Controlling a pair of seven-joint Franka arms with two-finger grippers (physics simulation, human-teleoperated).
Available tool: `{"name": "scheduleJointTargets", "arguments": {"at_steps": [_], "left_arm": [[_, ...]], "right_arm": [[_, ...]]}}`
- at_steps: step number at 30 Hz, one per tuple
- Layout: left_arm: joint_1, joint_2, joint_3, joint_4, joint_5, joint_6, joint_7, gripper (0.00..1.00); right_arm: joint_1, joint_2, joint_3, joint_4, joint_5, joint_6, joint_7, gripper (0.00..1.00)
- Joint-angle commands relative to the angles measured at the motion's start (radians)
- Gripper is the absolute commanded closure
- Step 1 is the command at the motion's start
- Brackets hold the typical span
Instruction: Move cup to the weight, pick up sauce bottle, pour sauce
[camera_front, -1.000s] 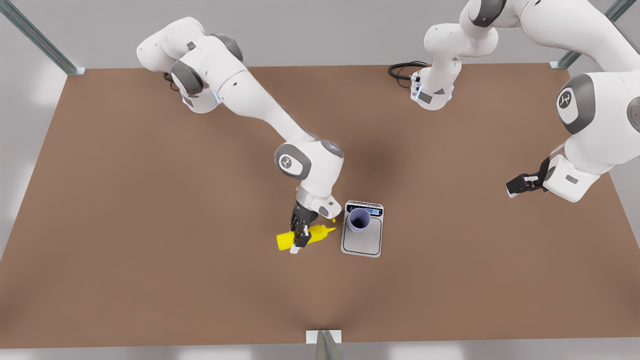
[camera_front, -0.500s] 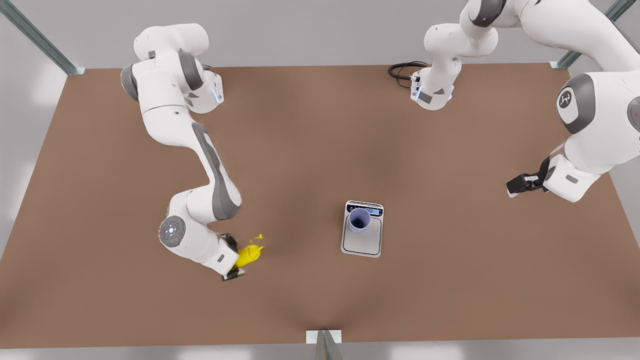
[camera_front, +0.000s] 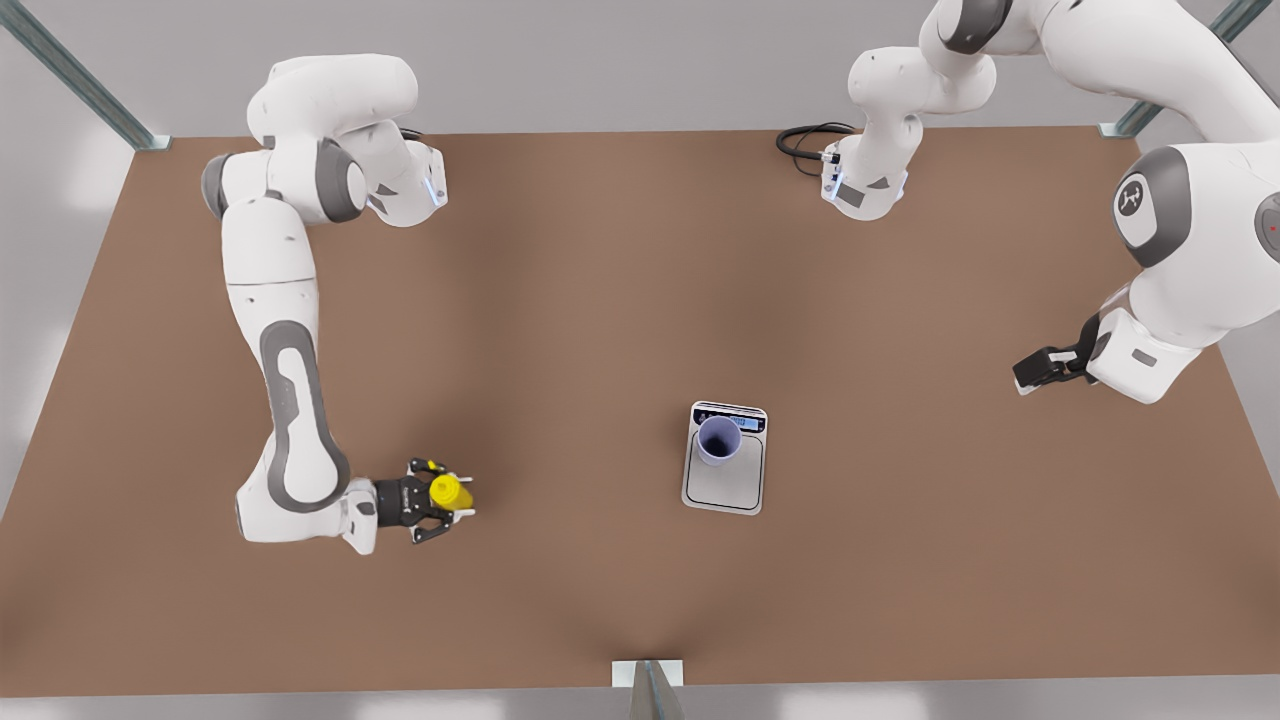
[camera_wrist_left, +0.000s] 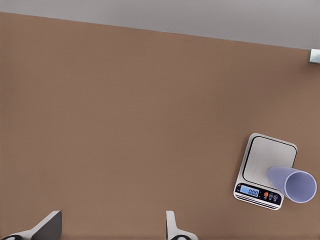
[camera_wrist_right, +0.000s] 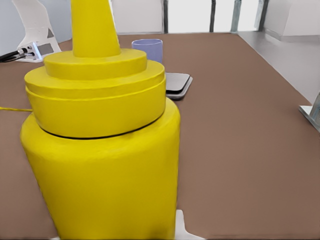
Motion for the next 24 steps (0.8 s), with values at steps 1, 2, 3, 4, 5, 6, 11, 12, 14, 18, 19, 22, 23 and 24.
{"name": "scheduleJointTargets", "arguments": {"at_steps": [1, 2, 3, 4, 5, 6, 11, 12, 14, 18, 19, 22, 23, 24], "left_arm": [[0.000, -0.001, 0.000, 0.000, 0.000, 0.000, 0.000, 0.00], [0.000, 0.000, 0.000, 0.000, 0.000, 0.000, 0.000, 0.00], [0.000, 0.001, 0.000, 0.000, 0.000, 0.000, 0.000, 0.00], [0.000, 0.001, 0.000, 0.000, 0.000, 0.000, 0.000, 0.00], [0.000, 0.001, 0.000, 0.000, 0.000, 0.000, 0.000, 0.00], [0.000, 0.001, 0.000, 0.000, 0.000, 0.000, 0.000, 0.00], [0.000, 0.001, 0.000, 0.000, 0.000, 0.000, 0.000, 0.00], [0.000, 0.001, 0.000, 0.000, 0.000, 0.000, 0.000, 0.00], [0.000, 0.001, 0.000, 0.000, 0.000, 0.000, 0.000, 0.00], [0.000, 0.001, 0.000, 0.000, 0.000, 0.000, 0.000, 0.00], [0.000, -0.001, 0.000, 0.000, 0.000, 0.000, 0.000, 0.00], [0.000, -0.001, 0.000, 0.000, 0.000, 0.000, 0.000, 0.00], [0.000, 0.001, 0.000, 0.000, 0.000, 0.000, 0.000, 0.00], [0.000, 0.001, 0.000, 0.000, 0.000, 0.000, 0.000, 0.00]], "right_arm": [[0.000, 0.002, 0.000, -0.002, 0.012, -0.005, -0.007, 0.46], [-0.006, 0.008, 0.000, -0.016, 0.023, -0.018, -0.013, 0.46], [-0.008, 0.019, 0.000, -0.017, 0.026, -0.022, -0.024, 0.46], [-0.008, 0.025, 0.000, -0.016, 0.040, -0.022, -0.033, 0.46], [-0.006, 0.035, 0.000, -0.016, 0.070, -0.022, -0.064, 0.46], [-0.006, 0.040, 0.000, -0.016, 0.073, -0.022, -0.066, 0.46], [-0.002, 0.052, -0.001, -0.016, 0.066, -0.004, -0.069, 0.46], [0.000, 0.055, -0.001, -0.017, 0.066, -0.002, -0.069, 0.46], [0.000, 0.058, -0.001, -0.016, 0.064, -0.002, -0.069, 0.46], [-0.002, 0.068, -0.001, -0.019, 0.063, 0.004, -0.069, 0.45], [-0.003, 0.069, -0.001, -0.020, 0.063, 0.004, -0.067, 0.41], [-0.003, 0.069, -0.001, -0.020, 0.063, 0.004, -0.064, 0.34], [-0.005, 0.068, -0.001, -0.020, 0.063, 0.004, -0.064, 0.34], [-0.005, 0.068, -0.001, -0.020, 0.063, 0.004, -0.064, 0.34]]}}
